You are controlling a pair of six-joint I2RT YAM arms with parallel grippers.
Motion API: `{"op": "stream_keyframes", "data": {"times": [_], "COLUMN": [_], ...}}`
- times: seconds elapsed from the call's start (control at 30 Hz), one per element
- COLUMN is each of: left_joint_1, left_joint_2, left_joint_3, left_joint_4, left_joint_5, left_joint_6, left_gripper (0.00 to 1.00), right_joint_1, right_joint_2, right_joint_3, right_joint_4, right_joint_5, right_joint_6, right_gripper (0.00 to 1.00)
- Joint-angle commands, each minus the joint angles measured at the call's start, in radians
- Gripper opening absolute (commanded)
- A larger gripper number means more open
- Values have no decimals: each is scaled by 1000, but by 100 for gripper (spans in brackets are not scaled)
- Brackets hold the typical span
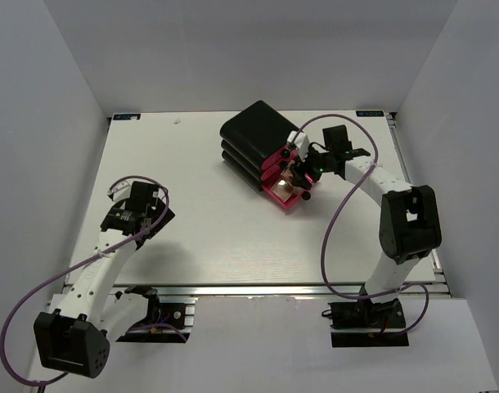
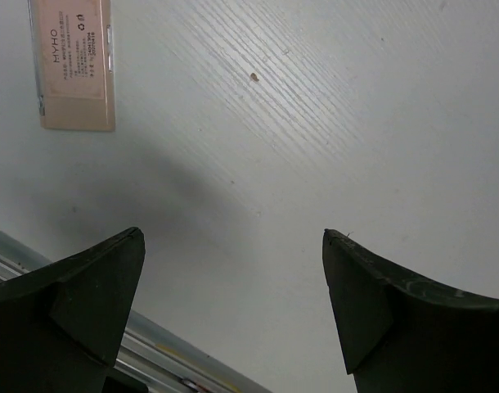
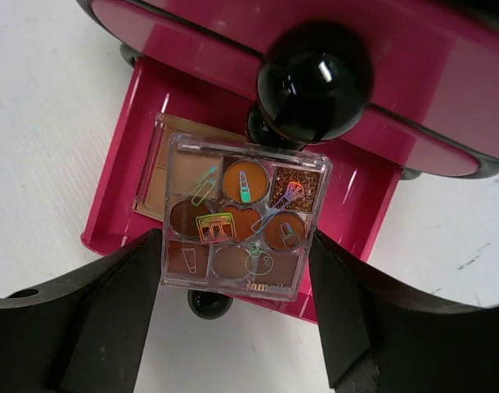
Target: Organize the makeup
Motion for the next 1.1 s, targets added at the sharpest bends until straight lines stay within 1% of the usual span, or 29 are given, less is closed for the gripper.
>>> {"op": "stream_keyframes", "data": {"times": [0.0,0.03,0.17,0.33,0.4,0.47,0.5,0.57,0.6,0.67,0.73,0.8,0.83,0.87,1.07], "left_joint_1": [57,80,110,152,175,205,240,295,318,378,425,450,467,472,495], "left_joint_2": [-23,-22,-25,-33,-34,-31,-28,-14,-8,1,16,50,65,81,157], "left_joint_3": [67,68,67,49,42,39,38,41,39,36,36,39,42,51,68], "left_joint_4": [-18,-19,-18,-33,-38,-39,-41,-42,-36,-21,-12,-12,-15,-21,4], "left_joint_5": [102,109,132,114,111,103,102,108,123,145,154,165,168,168,194], "left_joint_6": [116,126,157,188,202,231,243,274,286,300,309,314,321,323,312], "left_gripper": [98,98,98,98,98,98,98,98,98,98,98,98,98,98,98], "right_joint_1": [-2,7,17,17,17,17,17,18,17,14,4,-6,-11,-13,-28], "right_joint_2": [43,50,82,99,106,119,129,134,128,96,73,36,25,7,11], "right_joint_3": [50,53,84,85,85,100,108,119,117,101,88,71,64,58,47], "right_joint_4": [-3,-3,-43,-57,-52,-50,-50,-47,-47,-40,-38,-43,-43,-41,-31], "right_joint_5": [37,48,94,137,157,170,178,181,183,164,146,109,98,85,49], "right_joint_6": [14,14,1,-15,-10,5,17,28,33,39,48,60,64,67,87], "right_gripper": [3,4,6,9,15,27,39,51,59,66,67,70,73,78,83]}}
